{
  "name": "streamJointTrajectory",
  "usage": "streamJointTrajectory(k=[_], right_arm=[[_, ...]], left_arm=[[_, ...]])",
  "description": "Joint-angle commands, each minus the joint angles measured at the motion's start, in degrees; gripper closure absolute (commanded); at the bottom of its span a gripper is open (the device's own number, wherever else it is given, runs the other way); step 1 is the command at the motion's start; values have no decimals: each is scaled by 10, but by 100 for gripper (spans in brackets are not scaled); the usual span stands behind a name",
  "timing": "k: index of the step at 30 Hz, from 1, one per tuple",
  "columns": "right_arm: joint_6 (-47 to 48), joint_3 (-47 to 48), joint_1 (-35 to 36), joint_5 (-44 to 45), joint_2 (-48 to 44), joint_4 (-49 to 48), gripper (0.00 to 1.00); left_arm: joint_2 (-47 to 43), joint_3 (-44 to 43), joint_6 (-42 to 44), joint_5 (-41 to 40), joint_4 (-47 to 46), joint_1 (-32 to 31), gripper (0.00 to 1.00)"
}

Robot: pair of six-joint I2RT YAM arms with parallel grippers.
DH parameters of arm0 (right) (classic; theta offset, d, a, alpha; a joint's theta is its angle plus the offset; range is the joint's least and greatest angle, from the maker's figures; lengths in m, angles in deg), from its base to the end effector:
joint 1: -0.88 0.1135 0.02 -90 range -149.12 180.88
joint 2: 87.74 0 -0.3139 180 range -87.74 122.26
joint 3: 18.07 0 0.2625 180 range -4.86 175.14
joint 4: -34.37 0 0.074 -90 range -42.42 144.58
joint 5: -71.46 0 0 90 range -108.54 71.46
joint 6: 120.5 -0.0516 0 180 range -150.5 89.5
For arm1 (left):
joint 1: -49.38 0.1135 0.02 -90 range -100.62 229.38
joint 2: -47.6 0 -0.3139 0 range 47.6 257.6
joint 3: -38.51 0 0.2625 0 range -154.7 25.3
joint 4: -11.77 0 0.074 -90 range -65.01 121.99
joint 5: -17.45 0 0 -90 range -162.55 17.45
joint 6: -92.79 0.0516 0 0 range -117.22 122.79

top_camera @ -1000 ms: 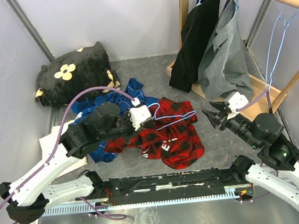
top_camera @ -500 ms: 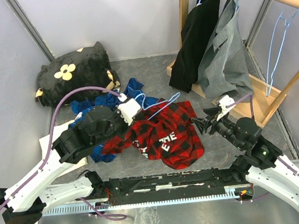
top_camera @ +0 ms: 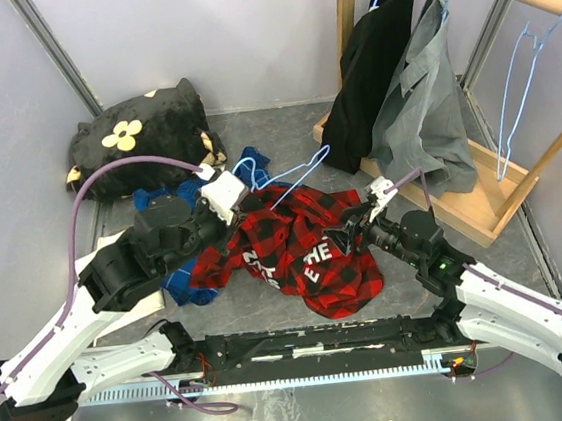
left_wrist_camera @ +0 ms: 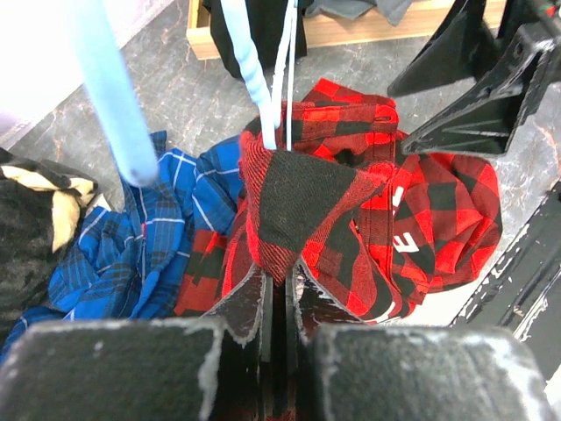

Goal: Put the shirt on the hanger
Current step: Hang the shirt on the hanger.

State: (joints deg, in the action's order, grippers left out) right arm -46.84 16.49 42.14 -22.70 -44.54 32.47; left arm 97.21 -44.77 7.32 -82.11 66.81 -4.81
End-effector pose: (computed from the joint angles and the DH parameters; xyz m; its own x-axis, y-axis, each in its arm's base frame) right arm 0.1293 0.1184 0.2742 -0.2849 0.1233 -0.9506 -0.6583 0.6956 0.2876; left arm 0.0955 -0.1177 0.4526 -0.1565 0.3501 -0.9236 0.7238 0.6769 0.1339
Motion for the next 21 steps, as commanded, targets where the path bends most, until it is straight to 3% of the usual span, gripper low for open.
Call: streamJointTrajectory(k=[1,12,16,21], right_arm=[[-36,-20,0,-26,34,-176,22],[-94,-35,0,-17,105,-292,28],[-111,-34,0,-19,119,-311,42],[-119,-28,0,-12,135,-311,71]], left_arm=[[-15,-48,-14,-4,-17,-2,97],[0,-63,-8,28,-14,-2,97],[-2,-62,-8,34,-14,-2,97],[-16,-59,-12,33,-13,-1,97]])
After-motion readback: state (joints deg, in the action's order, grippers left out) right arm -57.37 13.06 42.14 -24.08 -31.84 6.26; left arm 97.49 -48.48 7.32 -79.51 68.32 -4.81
